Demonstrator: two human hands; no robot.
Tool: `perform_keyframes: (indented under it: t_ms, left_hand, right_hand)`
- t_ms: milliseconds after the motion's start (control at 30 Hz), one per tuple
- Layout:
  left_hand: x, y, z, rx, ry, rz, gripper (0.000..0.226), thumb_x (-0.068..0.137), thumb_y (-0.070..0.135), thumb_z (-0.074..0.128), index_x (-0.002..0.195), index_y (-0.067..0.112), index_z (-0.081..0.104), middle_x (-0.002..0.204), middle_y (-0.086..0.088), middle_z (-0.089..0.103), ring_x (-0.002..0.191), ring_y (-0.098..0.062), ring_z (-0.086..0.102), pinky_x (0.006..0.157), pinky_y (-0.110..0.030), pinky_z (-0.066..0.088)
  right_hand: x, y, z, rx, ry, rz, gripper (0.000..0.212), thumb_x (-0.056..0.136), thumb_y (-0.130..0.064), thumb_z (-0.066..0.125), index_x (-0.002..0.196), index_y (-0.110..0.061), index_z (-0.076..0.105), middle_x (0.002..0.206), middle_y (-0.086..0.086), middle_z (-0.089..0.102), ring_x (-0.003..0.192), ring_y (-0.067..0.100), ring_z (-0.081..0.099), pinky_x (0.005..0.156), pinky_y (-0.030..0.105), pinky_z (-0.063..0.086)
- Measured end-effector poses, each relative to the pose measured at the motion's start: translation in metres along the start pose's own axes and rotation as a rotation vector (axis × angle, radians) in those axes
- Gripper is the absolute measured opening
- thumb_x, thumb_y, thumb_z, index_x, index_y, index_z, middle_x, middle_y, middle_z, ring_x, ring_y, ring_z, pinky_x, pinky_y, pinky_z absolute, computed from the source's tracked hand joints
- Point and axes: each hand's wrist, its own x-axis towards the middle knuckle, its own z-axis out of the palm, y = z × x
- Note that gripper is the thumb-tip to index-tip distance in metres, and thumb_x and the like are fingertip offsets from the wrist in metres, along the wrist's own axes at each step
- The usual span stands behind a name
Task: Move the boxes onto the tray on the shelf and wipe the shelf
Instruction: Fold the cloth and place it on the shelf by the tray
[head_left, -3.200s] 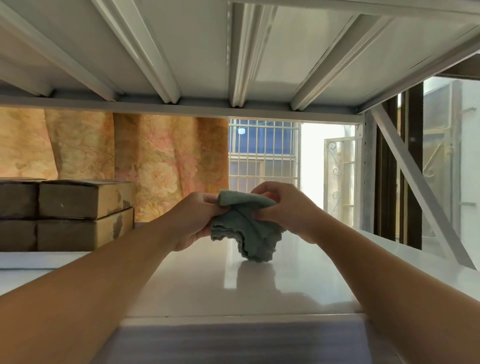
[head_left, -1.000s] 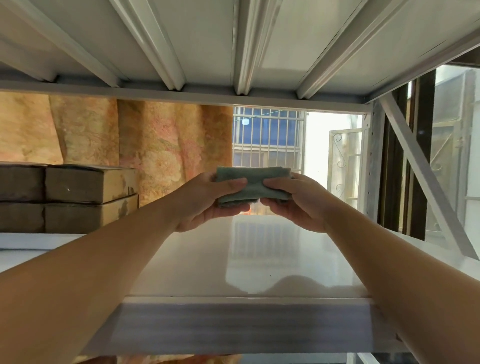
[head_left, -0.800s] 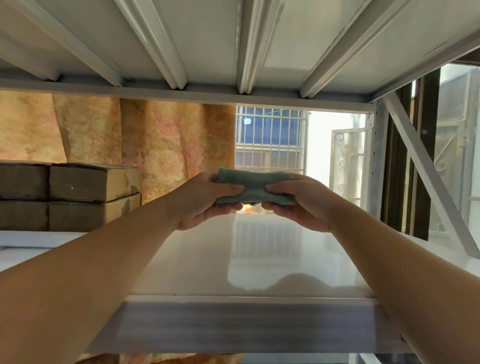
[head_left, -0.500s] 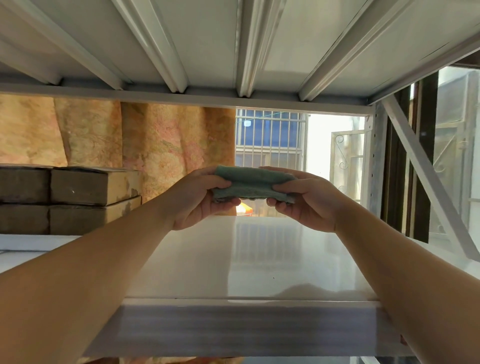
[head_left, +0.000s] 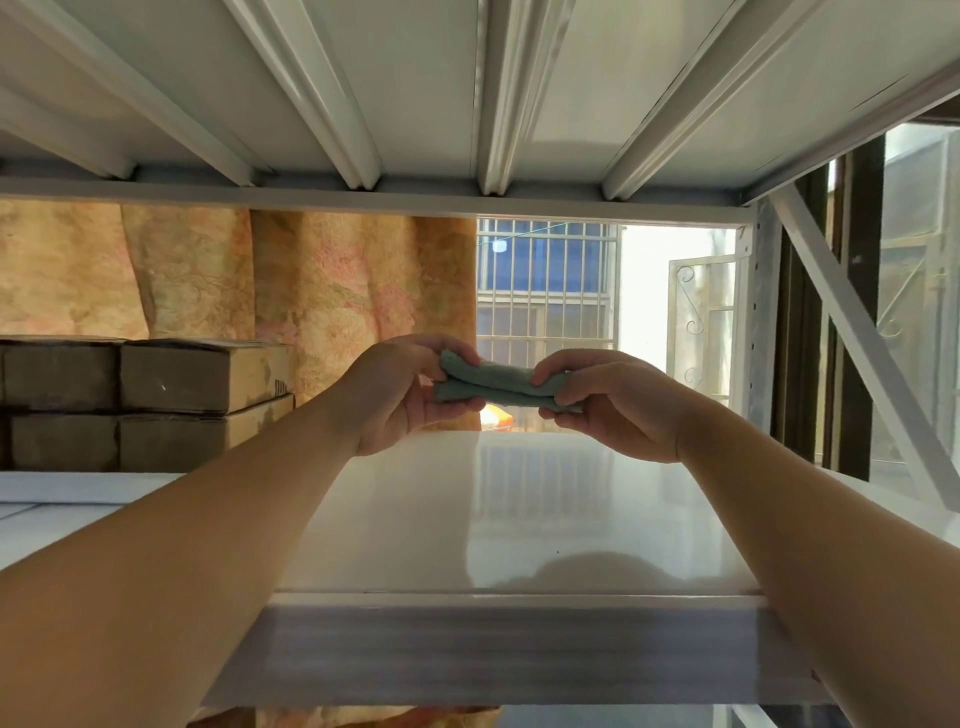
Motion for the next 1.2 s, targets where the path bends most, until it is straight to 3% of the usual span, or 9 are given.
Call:
perform_keyframes:
  t_ms: [67, 133, 267, 433, 567, 867, 1067, 1133, 1200]
  left_hand:
    - [0.000, -0.001, 0.001, -0.047, -0.017, -0.030, 0.025, 0.084, 0.001, 0.042, 0.071, 0.006, 0.062, 0.106, -0.016, 0.047, 0.075, -0.029, 0.064, 0.064, -0.027, 0.060]
    - [0.000, -0.004, 0.002, -0.008, -0.011, -0.045, 0.015, 0.088, 0.010, 0.053, 0.075, 0.007, 0.060, 0.102, -0.013, 0.047, 0.076, -0.025, 0.063, 0.059, -0.021, 0.058]
    - [0.004, -0.010, 0.000, 0.083, 0.049, -0.060, 0.005, 0.091, 0.007, 0.056, 0.093, 0.011, 0.058, 0.100, -0.014, 0.053, 0.076, -0.022, 0.063, 0.054, -0.017, 0.056]
    - [0.003, -0.010, -0.002, 0.100, 0.082, -0.081, 0.021, 0.089, 0.004, 0.057, 0.108, 0.012, 0.053, 0.120, -0.021, 0.052, 0.083, -0.024, 0.066, 0.056, -0.018, 0.057]
    - [-0.004, -0.006, 0.002, 0.138, 0.091, -0.100, 0.022, 0.089, -0.004, 0.055, 0.106, 0.009, 0.052, 0.113, -0.018, 0.053, 0.088, -0.025, 0.064, 0.058, -0.019, 0.057]
    - [-0.033, 0.010, -0.011, 0.248, 0.239, -0.150, 0.016, 0.086, 0.000, 0.061, 0.099, 0.009, 0.057, 0.106, -0.015, 0.058, 0.093, -0.025, 0.065, 0.078, -0.025, 0.058]
    - [-0.064, 0.037, -0.063, 0.232, 0.414, -0.173, 0.026, 0.090, 0.002, 0.057, 0.117, 0.003, 0.056, 0.105, -0.016, 0.057, 0.079, -0.019, 0.064, 0.051, -0.017, 0.056]
    - [-0.078, 0.045, -0.083, 0.239, 0.431, -0.195, 0.029, 0.092, 0.003, 0.055, 0.121, 0.004, 0.054, 0.107, -0.018, 0.058, 0.079, -0.020, 0.064, 0.051, -0.017, 0.055]
    - [-0.094, 0.054, -0.107, 0.252, 0.419, -0.224, 0.026, 0.093, 0.004, 0.053, 0.118, 0.004, 0.056, 0.105, -0.017, 0.059, 0.081, -0.020, 0.064, 0.052, -0.017, 0.055]
  right_hand:
    - [0.003, 0.002, 0.001, -0.010, 0.013, 0.004, 0.011, 0.091, 0.001, 0.050, 0.085, 0.000, 0.060, 0.092, 0.010, 0.051, 0.078, 0.018, 0.053, 0.066, 0.019, 0.051]
    - [0.006, 0.006, 0.001, -0.096, 0.049, 0.000, 0.010, 0.091, -0.005, 0.056, 0.090, 0.001, 0.064, 0.087, 0.009, 0.055, 0.076, 0.015, 0.057, 0.064, 0.017, 0.052]
    - [0.007, 0.008, 0.005, -0.205, 0.086, -0.009, 0.013, 0.089, -0.001, 0.058, 0.094, -0.003, 0.070, 0.089, 0.007, 0.063, 0.079, 0.015, 0.062, 0.064, 0.014, 0.054]
    - [0.007, 0.009, 0.006, -0.253, 0.101, -0.021, 0.014, 0.091, 0.007, 0.053, 0.094, 0.000, 0.063, 0.098, 0.009, 0.058, 0.079, 0.017, 0.061, 0.060, 0.013, 0.053]
    - [0.008, 0.010, 0.009, -0.264, 0.115, -0.017, 0.016, 0.090, 0.007, 0.054, 0.102, -0.002, 0.051, 0.095, 0.009, 0.053, 0.076, 0.018, 0.059, 0.055, 0.013, 0.052]
    - [0.013, 0.002, 0.031, -0.127, 0.103, 0.000, 0.022, 0.087, 0.012, 0.056, 0.107, 0.004, 0.059, 0.101, 0.015, 0.053, 0.078, 0.021, 0.063, 0.057, 0.018, 0.058]
    - [0.034, -0.013, 0.105, -0.061, 0.154, 0.044, 0.018, 0.085, 0.007, 0.063, 0.101, -0.002, 0.066, 0.090, 0.010, 0.058, 0.076, 0.022, 0.064, 0.066, 0.024, 0.058]
    - [0.040, -0.015, 0.130, -0.063, 0.155, 0.057, 0.013, 0.084, 0.007, 0.064, 0.091, -0.004, 0.067, 0.093, 0.011, 0.059, 0.075, 0.020, 0.064, 0.069, 0.025, 0.060]
    - [0.049, -0.013, 0.157, -0.070, 0.137, 0.053, 0.016, 0.085, 0.007, 0.063, 0.097, -0.001, 0.067, 0.088, 0.009, 0.061, 0.075, 0.017, 0.063, 0.077, 0.029, 0.058]
